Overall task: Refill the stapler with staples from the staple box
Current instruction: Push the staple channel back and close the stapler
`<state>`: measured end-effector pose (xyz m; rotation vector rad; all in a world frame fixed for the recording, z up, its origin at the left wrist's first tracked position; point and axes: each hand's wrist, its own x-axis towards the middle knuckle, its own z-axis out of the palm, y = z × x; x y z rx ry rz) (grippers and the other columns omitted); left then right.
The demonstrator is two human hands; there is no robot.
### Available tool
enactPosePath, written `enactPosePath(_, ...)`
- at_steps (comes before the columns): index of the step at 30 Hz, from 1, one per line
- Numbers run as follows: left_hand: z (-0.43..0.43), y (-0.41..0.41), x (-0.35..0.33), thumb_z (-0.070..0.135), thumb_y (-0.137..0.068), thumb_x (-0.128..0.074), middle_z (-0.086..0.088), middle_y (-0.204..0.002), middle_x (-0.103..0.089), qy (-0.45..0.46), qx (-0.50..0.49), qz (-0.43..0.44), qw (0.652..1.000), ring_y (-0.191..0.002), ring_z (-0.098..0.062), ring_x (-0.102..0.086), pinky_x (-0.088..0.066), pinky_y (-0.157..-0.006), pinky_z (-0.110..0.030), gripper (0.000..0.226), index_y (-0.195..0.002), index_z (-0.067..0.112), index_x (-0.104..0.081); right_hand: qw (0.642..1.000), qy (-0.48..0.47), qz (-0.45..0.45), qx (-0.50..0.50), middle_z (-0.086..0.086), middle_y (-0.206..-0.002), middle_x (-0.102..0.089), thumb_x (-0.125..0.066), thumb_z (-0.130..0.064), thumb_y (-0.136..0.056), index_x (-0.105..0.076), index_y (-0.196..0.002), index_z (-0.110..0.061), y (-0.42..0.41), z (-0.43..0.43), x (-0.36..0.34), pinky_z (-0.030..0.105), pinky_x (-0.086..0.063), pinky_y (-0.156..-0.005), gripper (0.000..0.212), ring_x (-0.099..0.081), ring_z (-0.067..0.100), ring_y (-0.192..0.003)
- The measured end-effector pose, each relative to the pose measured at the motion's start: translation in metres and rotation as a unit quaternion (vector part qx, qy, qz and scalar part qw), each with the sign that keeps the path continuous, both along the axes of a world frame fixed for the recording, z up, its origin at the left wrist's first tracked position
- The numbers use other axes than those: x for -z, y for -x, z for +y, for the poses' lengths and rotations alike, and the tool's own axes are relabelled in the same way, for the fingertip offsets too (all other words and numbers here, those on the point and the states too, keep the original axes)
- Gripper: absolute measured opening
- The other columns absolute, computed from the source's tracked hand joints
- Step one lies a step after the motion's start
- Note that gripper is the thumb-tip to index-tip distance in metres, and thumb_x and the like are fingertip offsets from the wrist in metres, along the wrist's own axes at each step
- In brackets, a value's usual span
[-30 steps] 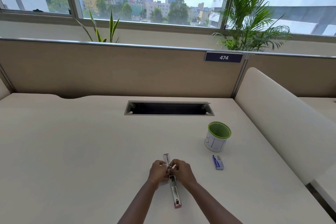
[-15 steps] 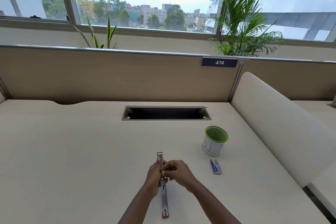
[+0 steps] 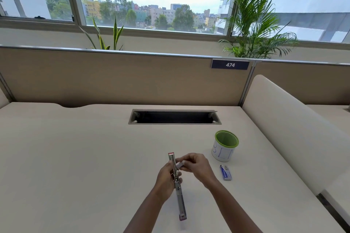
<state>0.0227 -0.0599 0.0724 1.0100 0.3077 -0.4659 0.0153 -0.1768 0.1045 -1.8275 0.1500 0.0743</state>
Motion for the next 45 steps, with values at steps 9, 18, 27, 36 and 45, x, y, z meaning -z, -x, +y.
enactPosePath(9, -0.001, 0.001, -0.001, 0.016, -0.1, -0.032, -0.004, -0.064, -0.046, 0.023, 0.021, 0.021, 0.999, -0.056, -0.015, -0.042, -0.038, -0.052, -0.026, 0.03, -0.078, 0.009, -0.052, 0.952, 0.285, -0.08, -0.082, 0.016, -0.099, -0.072, -0.051, 0.009, -0.082, -0.07, -0.095, -0.003, -0.001, 0.006, -0.02, 0.022, -0.05, -0.079, 0.026, -0.066, 0.023, -0.091)
enactPosePath(18, -0.001, 0.003, -0.003, 0.013, -0.097, -0.036, -0.003, -0.06, -0.052, 0.013, 0.057, 0.009, 0.998, -0.049, -0.012, -0.056, -0.043, -0.053, -0.025, 0.031, -0.075, 0.009, -0.057, 0.924, 0.35, -0.1, -0.112, 0.017, -0.095, -0.069, -0.049, 0.006, -0.084, -0.056, -0.099, -0.01, 0.002, 0.009, -0.02, 0.04, -0.059, -0.074, 0.023, -0.068, 0.027, -0.082)
enactPosePath(27, -0.003, 0.005, -0.006, 0.01, -0.099, -0.029, -0.001, -0.051, -0.062, 0.024, 0.068, 0.008, 0.997, -0.044, -0.01, -0.06, -0.044, -0.057, -0.028, 0.037, -0.077, 0.007, -0.058, 0.918, 0.369, -0.104, -0.106, 0.016, -0.097, -0.066, -0.049, 0.011, -0.077, -0.063, -0.089, -0.003, 0.003, 0.007, -0.019, 0.039, -0.056, -0.074, 0.023, -0.063, 0.028, -0.083)
enactPosePath(36, -0.003, 0.006, -0.003, 0.011, -0.099, -0.031, -0.002, -0.051, -0.063, 0.049, 0.065, 0.032, 0.996, -0.043, -0.012, -0.061, -0.046, -0.05, -0.027, 0.035, -0.078, 0.006, -0.059, 0.932, 0.328, -0.109, -0.11, 0.015, -0.095, -0.067, -0.052, 0.009, -0.08, -0.06, -0.097, -0.007, 0.005, 0.002, -0.016, 0.038, -0.059, -0.07, 0.025, -0.066, 0.026, -0.08)
enactPosePath(45, -0.003, 0.002, -0.005, 0.006, -0.097, -0.035, -0.008, -0.057, -0.054, 0.073, 0.023, 0.068, 0.995, -0.045, -0.017, -0.057, -0.049, -0.045, -0.023, 0.032, -0.072, 0.001, -0.056, 0.92, 0.342, -0.155, -0.11, 0.011, -0.088, -0.067, -0.047, 0.004, -0.083, -0.052, -0.101, -0.013, 0.011, 0.0, -0.008, 0.032, -0.053, -0.069, 0.025, -0.059, 0.02, -0.082)
